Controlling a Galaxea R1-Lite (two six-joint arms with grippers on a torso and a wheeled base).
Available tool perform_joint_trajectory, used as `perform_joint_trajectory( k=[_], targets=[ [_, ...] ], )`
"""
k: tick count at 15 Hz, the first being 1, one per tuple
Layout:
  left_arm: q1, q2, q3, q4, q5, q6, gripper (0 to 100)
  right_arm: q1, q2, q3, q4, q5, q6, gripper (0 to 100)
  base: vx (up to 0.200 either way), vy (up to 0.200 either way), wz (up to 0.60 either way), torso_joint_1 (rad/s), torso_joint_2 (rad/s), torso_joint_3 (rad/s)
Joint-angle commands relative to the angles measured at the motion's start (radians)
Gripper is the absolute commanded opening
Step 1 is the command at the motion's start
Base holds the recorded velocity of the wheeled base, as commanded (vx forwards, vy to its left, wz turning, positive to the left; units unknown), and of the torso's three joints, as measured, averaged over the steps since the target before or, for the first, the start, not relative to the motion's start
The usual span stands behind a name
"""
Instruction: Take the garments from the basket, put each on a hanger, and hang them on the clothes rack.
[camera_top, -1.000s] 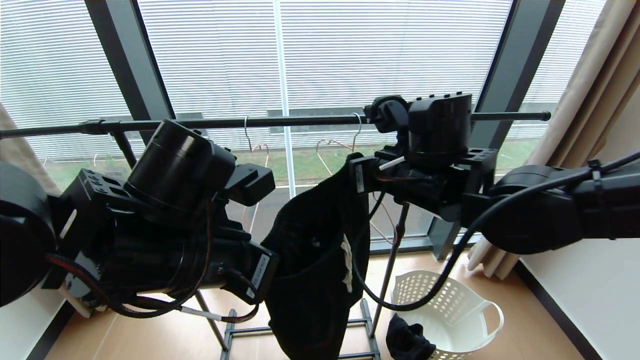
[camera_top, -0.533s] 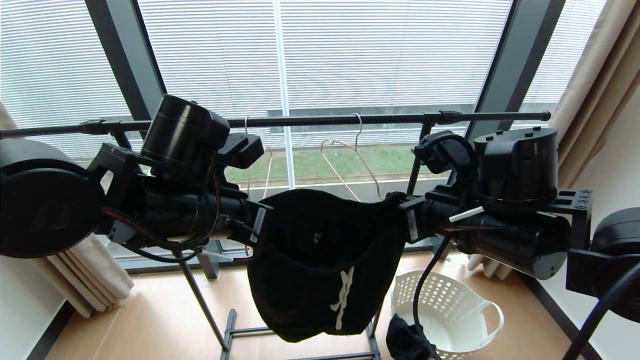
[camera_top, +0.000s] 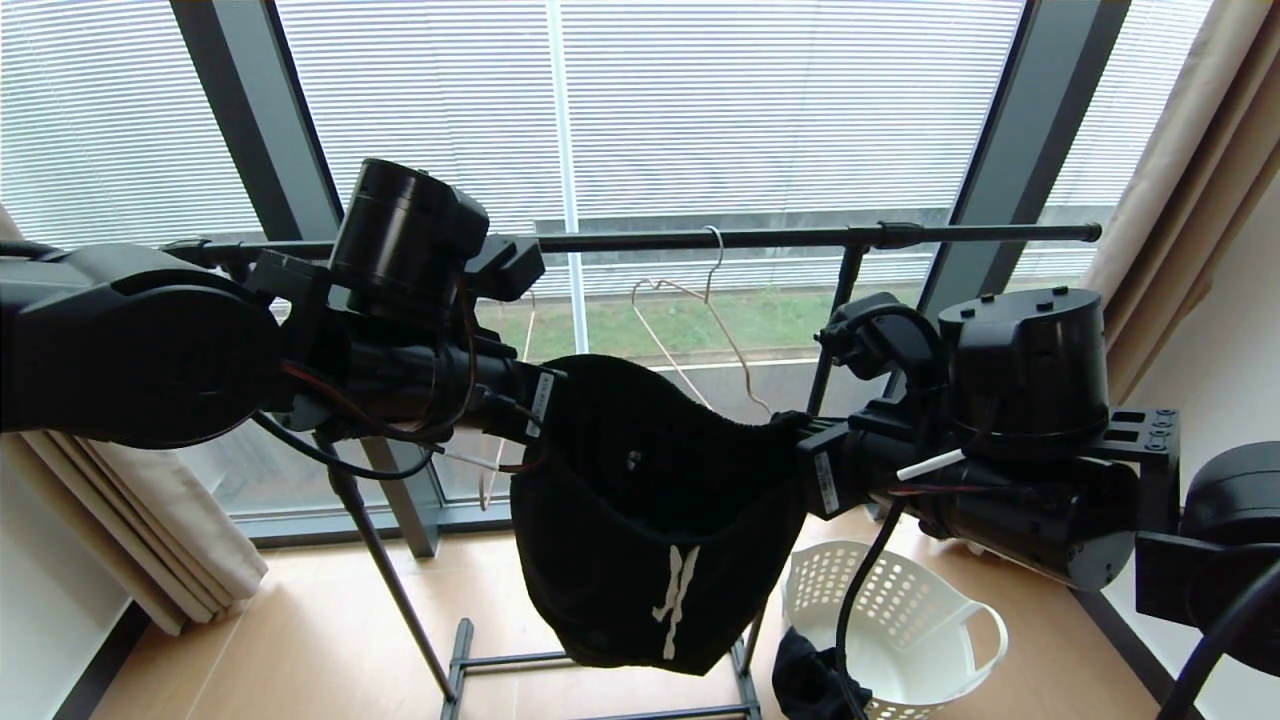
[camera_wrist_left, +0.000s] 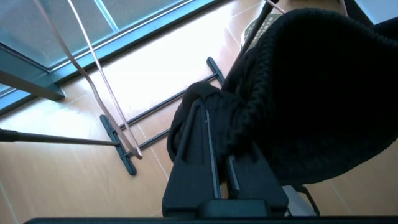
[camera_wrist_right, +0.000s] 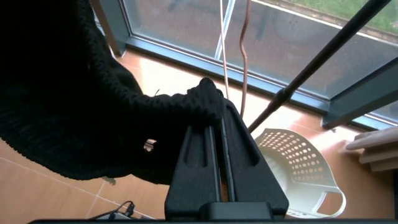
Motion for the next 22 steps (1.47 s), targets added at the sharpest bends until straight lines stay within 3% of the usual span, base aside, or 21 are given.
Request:
perform_joint_trajectory(
  k=[1,3,5,7,8,9,11,17,22],
  targets=[
    [-0.004,0.012,-0.013,-0.003,0.000,-0.001,0,0.004,0.044,0.003,-0.003,-0.001,0.000,100,0.000,0.000,0.00,0.000,0.00,0.000],
    [-0.014,0.025,-0.052,-0.001,0.002,-0.001,0,0.004,0.069,0.027,-0.003,0.009,-0.014,100,0.000,0.000,0.00,0.000,0.00,0.000],
    [-0.021,0.032,-0.090,-0.001,0.020,-0.001,0,0.002,0.070,0.072,-0.012,0.016,-0.089,100,0.000,0.000,0.00,0.000,0.00,0.000],
    [-0.025,0.037,-0.102,-0.001,0.023,-0.002,0,0.001,0.067,0.102,-0.049,0.061,-0.113,100,0.000,0.000,0.00,0.000,0.00,0.000],
    [-0.025,0.037,-0.112,-0.001,0.023,-0.001,0,0.001,0.064,0.170,-0.124,0.130,-0.153,100,0.000,0.000,0.00,0.000,0.00,0.000],
    [-0.030,0.038,-0.132,-0.001,0.023,-0.001,0,0.001,0.064,0.236,-0.196,0.154,-0.230,100,0.000,0.000,0.00,0.000,0.00,0.000],
    [-0.030,0.037,-0.167,-0.001,0.023,-0.002,0,0.001,0.073,0.308,-0.337,0.190,-0.291,100,0.000,0.000,0.00,0.000,0.00,0.000],
    [-0.073,0.032,-0.159,0.000,0.025,-0.001,0,0.002,0.161,0.300,-0.549,0.217,-0.284,100,0.000,0.000,0.00,0.000,0.00,0.000],
    [-0.090,0.029,-0.159,0.000,0.040,0.001,0,-0.051,0.156,0.282,-0.560,0.219,-0.256,100,0.000,0.000,0.00,0.000,0.00,0.000]
  ],
)
